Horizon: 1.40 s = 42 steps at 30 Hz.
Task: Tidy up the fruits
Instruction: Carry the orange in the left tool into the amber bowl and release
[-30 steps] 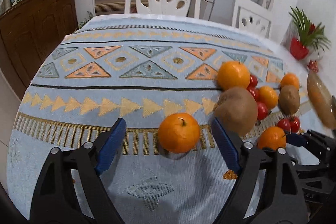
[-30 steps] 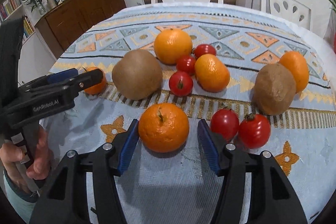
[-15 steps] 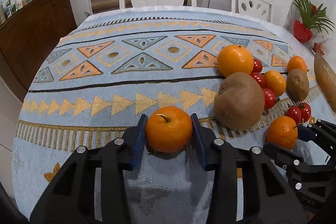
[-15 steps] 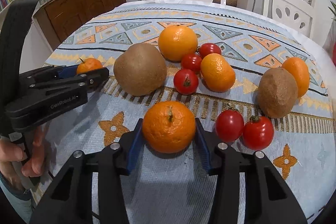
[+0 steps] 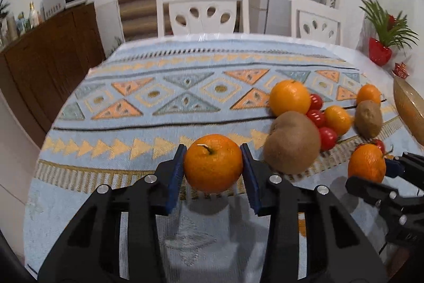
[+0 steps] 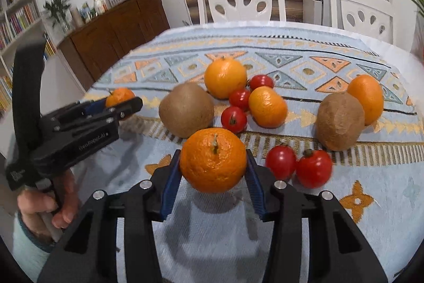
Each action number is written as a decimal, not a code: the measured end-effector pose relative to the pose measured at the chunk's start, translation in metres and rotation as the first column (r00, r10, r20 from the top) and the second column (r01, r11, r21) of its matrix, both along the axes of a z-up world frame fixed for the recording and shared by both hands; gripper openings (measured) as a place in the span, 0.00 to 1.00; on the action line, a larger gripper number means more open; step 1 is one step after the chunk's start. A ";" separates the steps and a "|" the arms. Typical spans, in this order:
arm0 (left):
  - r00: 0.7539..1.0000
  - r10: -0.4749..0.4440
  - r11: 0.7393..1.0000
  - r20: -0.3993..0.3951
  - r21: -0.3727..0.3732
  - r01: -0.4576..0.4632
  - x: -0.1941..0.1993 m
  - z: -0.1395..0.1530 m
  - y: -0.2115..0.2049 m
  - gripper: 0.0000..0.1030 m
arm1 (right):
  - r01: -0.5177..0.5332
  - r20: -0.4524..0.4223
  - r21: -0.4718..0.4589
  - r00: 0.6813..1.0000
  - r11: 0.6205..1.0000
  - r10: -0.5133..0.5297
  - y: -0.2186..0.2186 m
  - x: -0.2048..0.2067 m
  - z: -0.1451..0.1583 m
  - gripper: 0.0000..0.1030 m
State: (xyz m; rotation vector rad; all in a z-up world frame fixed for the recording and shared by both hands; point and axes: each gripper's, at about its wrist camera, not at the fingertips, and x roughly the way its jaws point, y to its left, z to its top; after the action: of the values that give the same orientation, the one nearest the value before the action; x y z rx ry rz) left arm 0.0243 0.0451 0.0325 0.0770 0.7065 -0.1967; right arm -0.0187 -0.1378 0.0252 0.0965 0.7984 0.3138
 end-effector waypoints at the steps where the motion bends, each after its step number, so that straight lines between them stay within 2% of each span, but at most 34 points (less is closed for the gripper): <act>1: 1.000 -0.008 1.000 0.004 -0.005 0.008 -0.003 0.003 -0.003 0.39 | 0.010 0.002 0.010 1.000 1.000 -0.010 -0.006 -0.003 0.003 0.44; 3: 0.999 -0.038 0.999 0.008 -0.033 0.038 -0.011 0.013 -0.011 0.39 | 0.035 0.006 0.020 0.999 0.999 -0.035 -0.018 -0.009 0.010 0.44; 7: 0.992 -0.105 0.994 0.071 -0.031 0.107 -0.031 0.042 -0.044 0.39 | 0.100 0.035 0.067 0.994 0.993 -0.102 -0.054 -0.023 0.034 0.44; 11: 0.966 -0.213 0.974 0.146 -0.045 0.222 -0.052 0.083 -0.095 0.39 | 0.206 0.085 0.079 0.974 0.975 -0.212 -0.100 -0.044 0.065 0.44; 14: 0.943 -0.293 0.948 0.158 -0.076 0.308 -0.060 0.102 -0.133 0.39 | 0.290 0.114 0.106 0.947 0.951 -0.302 -0.141 -0.063 0.085 0.44; 18: 0.913 -0.387 0.912 0.133 -0.094 0.400 -0.064 0.117 -0.194 0.39 | 0.432 0.128 0.134 0.885 0.892 -0.447 -0.206 -0.088 0.105 0.44; 20: 0.887 -0.445 0.882 0.121 -0.114 0.458 -0.065 0.119 -0.227 0.39 | 0.500 0.118 0.135 0.849 0.855 -0.515 -0.234 -0.098 0.108 0.44; 25: 0.828 -0.557 0.814 0.073 -0.149 0.561 -0.068 0.109 -0.308 0.39 | 0.668 0.054 0.115 0.735 0.735 -0.676 -0.308 -0.117 0.098 0.44; 29: 0.789 -0.614 0.777 0.014 -0.168 0.607 -0.063 0.092 -0.352 0.39 | 0.727 -0.020 0.114 0.683 0.677 -0.730 -0.344 -0.124 0.075 0.44; 32: 0.770 -0.638 0.762 -0.008 -0.156 0.629 -0.063 0.080 -0.375 0.39 | 0.739 -0.047 0.092 0.673 0.668 -0.738 -0.353 -0.122 0.063 0.44; 42: 0.740 -0.668 0.741 -0.077 -0.147 0.655 -0.058 0.051 -0.408 0.39 | 0.743 -0.098 0.070 0.669 0.666 -0.737 -0.371 -0.115 0.044 0.44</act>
State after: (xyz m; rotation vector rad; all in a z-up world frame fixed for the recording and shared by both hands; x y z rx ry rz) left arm -0.0341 -0.3627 0.0836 0.2135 0.7700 -0.9438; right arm -0.1335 -0.5085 0.0696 0.5245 0.7385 -0.4406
